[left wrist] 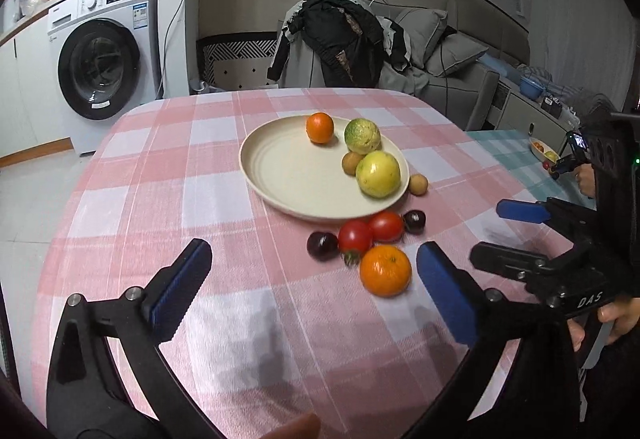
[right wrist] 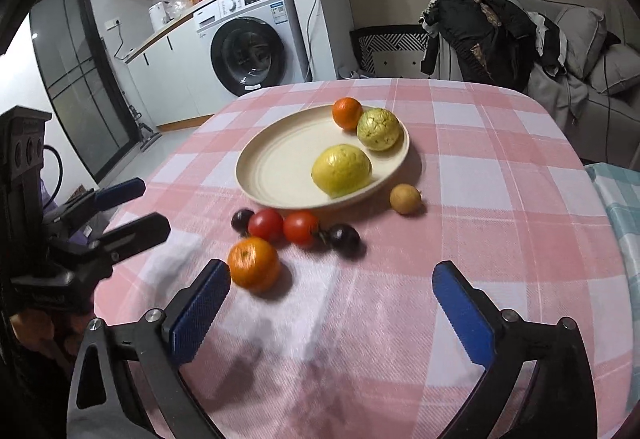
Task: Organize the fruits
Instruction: 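Place the orange on the plate with the left tool while the right tool places the kiwi, then move the left tool to the second orange and grasp it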
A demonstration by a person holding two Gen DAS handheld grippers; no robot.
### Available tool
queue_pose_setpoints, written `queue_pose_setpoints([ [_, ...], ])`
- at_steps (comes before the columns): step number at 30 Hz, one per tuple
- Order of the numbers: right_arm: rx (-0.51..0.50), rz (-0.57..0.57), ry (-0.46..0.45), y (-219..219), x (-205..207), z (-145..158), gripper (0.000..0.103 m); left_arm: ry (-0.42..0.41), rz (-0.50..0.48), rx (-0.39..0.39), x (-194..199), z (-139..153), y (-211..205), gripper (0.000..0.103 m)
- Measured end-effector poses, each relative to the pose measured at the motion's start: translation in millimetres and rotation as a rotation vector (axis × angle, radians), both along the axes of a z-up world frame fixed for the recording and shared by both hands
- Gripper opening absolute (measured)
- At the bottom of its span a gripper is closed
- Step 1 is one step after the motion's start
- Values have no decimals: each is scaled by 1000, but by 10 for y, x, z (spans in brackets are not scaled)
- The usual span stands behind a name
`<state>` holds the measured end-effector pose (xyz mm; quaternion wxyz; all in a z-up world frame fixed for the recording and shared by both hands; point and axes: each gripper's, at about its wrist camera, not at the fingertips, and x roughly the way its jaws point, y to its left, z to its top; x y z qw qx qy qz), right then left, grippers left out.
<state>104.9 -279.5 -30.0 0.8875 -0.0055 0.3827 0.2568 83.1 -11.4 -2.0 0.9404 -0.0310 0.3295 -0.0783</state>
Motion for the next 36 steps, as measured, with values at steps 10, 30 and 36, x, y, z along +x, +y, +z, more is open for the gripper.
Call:
queue_pose_setpoints([
  [10, 35, -8, 26, -162, 32, -46, 103, 67, 2, -1, 11, -142, -137, 102],
  [30, 23, -34, 48, -263, 78, -116, 103, 181, -74, 22, 274, -466, -606, 86],
  [36, 14, -35, 50, -269, 81, -138, 103, 218, -84, 22, 370, -531, -653, 71],
])
